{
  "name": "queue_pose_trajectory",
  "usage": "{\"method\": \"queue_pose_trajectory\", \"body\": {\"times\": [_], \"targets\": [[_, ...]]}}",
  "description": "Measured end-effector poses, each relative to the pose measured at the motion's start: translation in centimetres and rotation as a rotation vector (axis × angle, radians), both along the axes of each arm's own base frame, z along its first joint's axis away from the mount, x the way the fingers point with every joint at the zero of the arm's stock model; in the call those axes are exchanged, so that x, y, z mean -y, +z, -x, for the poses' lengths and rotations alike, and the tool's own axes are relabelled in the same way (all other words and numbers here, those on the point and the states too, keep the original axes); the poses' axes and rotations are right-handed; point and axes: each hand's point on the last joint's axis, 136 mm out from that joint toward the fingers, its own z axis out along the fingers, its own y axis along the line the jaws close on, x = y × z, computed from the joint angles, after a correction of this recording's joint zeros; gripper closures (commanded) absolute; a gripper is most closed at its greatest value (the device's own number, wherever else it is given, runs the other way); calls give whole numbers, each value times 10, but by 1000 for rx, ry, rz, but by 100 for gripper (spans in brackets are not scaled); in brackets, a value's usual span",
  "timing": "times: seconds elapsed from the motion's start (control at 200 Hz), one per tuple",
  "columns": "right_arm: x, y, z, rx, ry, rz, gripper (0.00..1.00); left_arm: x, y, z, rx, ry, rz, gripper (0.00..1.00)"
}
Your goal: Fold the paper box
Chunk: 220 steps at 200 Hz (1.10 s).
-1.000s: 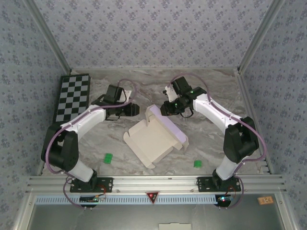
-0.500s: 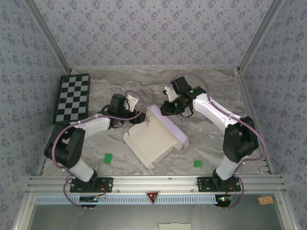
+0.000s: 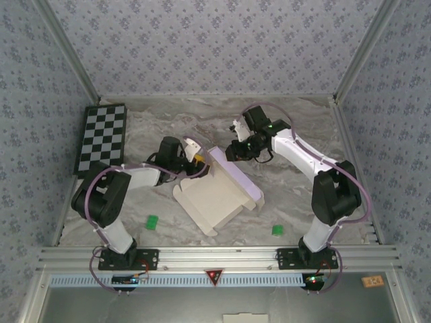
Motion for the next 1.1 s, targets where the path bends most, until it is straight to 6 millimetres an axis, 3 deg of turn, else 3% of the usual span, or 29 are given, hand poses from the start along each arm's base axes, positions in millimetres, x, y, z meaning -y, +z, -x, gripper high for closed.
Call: {"method": "queue_pose_trajectory", "body": {"times": [0.195, 0.365, 0.545, 0.835, 1.099], "targets": [[0, 0, -1, -16, 3, -26, 77, 11, -5, 0, -5, -62, 8, 51], [4, 0, -5, -23, -9, -38, 75, 19, -3, -1, 16, -97, 3, 68], [7, 0, -7, -31, -18, -46, 72, 17, -4, -5, 39, -89, -21, 79], [5, 0, -5, -47, -12, -76, 65, 16, -5, -11, 72, -58, -52, 88], [4, -2, -4, -48, -7, -84, 64, 11, -6, -11, 112, 1, -86, 96]]}}
